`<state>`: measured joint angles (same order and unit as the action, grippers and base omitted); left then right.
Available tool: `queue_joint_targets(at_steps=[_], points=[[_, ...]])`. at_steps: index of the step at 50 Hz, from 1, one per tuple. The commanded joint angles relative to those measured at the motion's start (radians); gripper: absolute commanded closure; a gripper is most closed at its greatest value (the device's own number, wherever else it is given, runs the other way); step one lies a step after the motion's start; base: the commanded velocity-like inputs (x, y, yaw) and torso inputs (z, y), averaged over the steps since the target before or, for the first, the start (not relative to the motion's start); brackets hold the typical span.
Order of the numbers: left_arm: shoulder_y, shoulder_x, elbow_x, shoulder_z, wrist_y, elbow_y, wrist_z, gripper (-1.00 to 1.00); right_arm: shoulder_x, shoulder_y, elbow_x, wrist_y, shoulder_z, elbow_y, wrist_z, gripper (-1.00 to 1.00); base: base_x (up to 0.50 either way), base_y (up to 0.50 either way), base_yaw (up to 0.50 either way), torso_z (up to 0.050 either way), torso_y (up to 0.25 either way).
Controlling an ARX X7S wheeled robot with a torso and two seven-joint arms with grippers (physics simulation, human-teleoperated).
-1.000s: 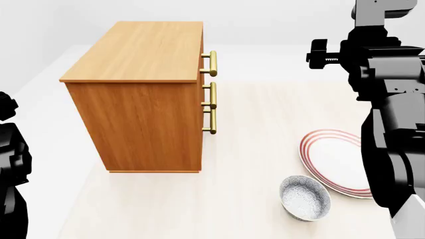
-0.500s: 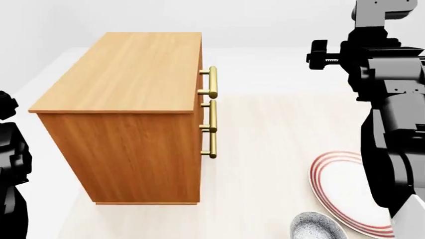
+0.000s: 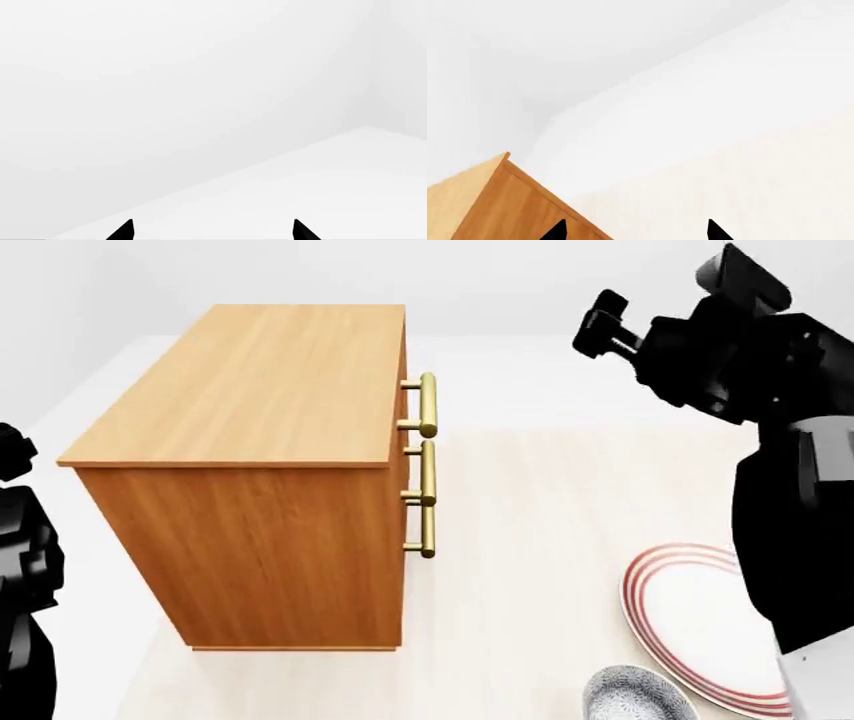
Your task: Open the top drawer of the cabinet and put the bowl in it.
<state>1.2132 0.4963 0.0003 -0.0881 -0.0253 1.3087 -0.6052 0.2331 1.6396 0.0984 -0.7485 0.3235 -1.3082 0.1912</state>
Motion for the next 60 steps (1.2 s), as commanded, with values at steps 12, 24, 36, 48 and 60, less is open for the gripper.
queue_joint_targets(at_steps=[12, 24, 36, 48, 60], points=[[0.005, -0.002, 0.001, 0.004, 0.019, 0.000, -0.011, -1.00, -0.042, -0.087, -0.052, -0.201, 0.580, -0.001, 0.205, -1.00, 0.00, 0.00, 0.00, 0.000, 0.000], [0.007, -0.003, 0.002, 0.014, 0.023, 0.000, -0.009, -1.00, -0.071, -0.139, -0.071, -0.190, 0.772, -0.001, 0.231, -1.00, 0.00, 0.00, 0.00, 0.000, 0.000], [0.005, -0.001, 0.000, 0.019, 0.019, 0.000, -0.003, -1.00, -0.095, -0.162, -0.103, -0.188, 0.795, -0.001, 0.214, -1.00, 0.00, 0.00, 0.00, 0.000, 0.000], [0.003, -0.001, 0.000, 0.021, 0.015, 0.000, -0.002, -1.00, -0.103, -0.177, -0.103, -0.123, 0.760, -0.001, 0.178, -1.00, 0.00, 0.00, 0.00, 0.000, 0.000], [0.004, -0.001, 0.000, 0.025, 0.019, 0.000, 0.003, -1.00, -0.126, -0.204, -0.099, -0.142, 0.740, -0.001, 0.193, -1.00, 0.00, 0.00, 0.00, 0.000, 0.000]])
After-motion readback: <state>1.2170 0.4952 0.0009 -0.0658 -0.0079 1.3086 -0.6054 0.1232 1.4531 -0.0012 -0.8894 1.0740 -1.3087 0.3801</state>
